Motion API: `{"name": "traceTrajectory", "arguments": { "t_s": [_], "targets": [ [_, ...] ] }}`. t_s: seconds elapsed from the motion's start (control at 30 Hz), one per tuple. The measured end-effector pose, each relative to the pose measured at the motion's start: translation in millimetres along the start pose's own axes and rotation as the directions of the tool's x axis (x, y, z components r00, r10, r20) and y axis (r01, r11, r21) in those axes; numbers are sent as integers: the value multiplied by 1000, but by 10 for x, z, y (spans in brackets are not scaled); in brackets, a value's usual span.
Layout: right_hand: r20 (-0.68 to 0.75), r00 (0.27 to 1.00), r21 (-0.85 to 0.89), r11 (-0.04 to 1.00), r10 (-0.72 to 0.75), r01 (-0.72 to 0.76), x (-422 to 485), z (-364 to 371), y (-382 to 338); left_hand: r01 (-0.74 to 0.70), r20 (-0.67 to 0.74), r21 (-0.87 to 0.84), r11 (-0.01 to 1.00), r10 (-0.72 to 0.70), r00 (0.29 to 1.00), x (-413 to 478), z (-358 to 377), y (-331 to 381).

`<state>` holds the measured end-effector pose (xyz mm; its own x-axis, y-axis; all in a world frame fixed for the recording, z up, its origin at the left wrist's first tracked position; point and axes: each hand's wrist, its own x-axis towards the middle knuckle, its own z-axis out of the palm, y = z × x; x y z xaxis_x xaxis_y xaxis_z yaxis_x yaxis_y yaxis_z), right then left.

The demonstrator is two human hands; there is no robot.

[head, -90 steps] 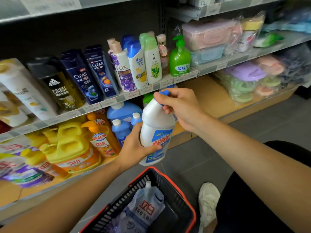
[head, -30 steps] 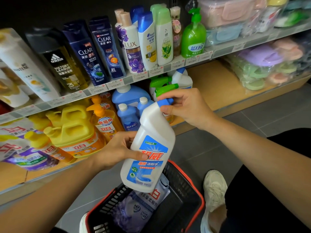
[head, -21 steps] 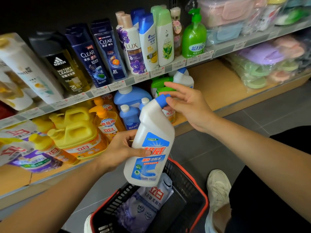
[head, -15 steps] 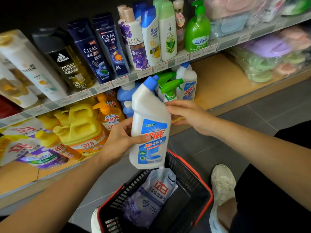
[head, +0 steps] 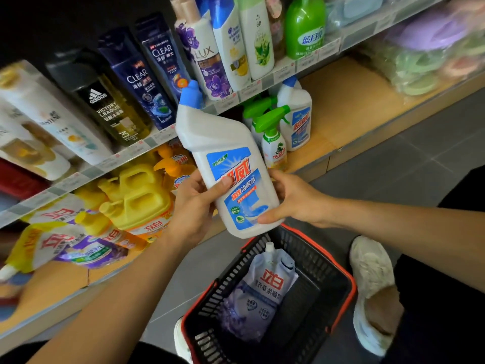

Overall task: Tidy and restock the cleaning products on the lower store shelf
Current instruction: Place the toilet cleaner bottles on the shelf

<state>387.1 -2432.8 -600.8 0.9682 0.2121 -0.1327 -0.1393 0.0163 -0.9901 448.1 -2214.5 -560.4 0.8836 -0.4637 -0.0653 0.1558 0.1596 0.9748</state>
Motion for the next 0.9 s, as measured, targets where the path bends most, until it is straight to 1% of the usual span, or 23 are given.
{"name": "traceTrajectory", "arguments": {
  "t_s": [0.07,0.17,0.23,0.3,0.37,0.4,0.47,0.5,0.53,0.57,0.6,0.63,0.67,0.7,0.73,0.8,0.83,0.9],
  "targets": [
    [-66,997,6,1000,-29,30,-9,-19,-36,-31,-59,122,992,38,998,11,-31,11],
    [-169,982,-87,993,-89,75,-14,-95,-109,-28,-184,329,944,93,979,-27,-48,-32],
    [-192,976,-146,986,-108,80,-15,-161,-152,37,-260,493,869,107,960,-58,-67,-82],
    [-204,971,-192,978,-126,87,-13,-210,-190,106,-297,591,799,93,950,-90,-92,-90],
    [-219,964,-236,967,-152,98,-7,-235,-229,127,-307,668,734,116,945,-115,-109,-75],
    [-227,960,-265,959,-163,100,0,-244,-246,108,-299,712,694,160,941,-123,-114,-68],
    [-230,957,-329,939,-179,97,15,-251,-285,26,-246,794,608,282,927,-136,-96,-41],
    [-227,956,-359,928,-186,95,19,-249,-303,-35,-196,829,557,350,916,-143,-81,-15],
    [-222,955,-388,916,-196,98,23,-245,-321,-116,-116,874,473,433,894,-142,-78,16],
    [-215,954,-418,902,-208,103,26,-237,-338,-198,-3,918,343,506,863,-133,-81,44],
    [-204,953,-452,885,-224,111,28,-226,-353,-266,125,945,190,542,831,-114,-93,69],
    [-190,952,-493,862,-241,120,27,-210,-367,-317,246,947,44,533,809,-88,-104,95],
    [-172,950,-536,834,-259,131,27,-191,-383,-349,337,935,-70,485,807,-64,-114,113],
    [-145,950,-578,802,-278,146,24,-169,-397,-365,387,921,-133,407,828,-46,-113,119],
    [-109,949,-612,772,-296,170,22,-142,-408,-371,398,917,-145,314,862,-39,-102,112],
    [-38,946,-638,737,-322,225,9,-71,-415,-365,371,929,-65,162,914,-62,-85,62],
    [-13,945,-636,732,-327,244,1,-36,-415,-361,361,932,-29,134,923,-80,-86,27],
    [6,949,-633,734,-314,247,-3,11,-412,-361,359,933,-11,130,924,-103,-120,-20]
  ]
}}
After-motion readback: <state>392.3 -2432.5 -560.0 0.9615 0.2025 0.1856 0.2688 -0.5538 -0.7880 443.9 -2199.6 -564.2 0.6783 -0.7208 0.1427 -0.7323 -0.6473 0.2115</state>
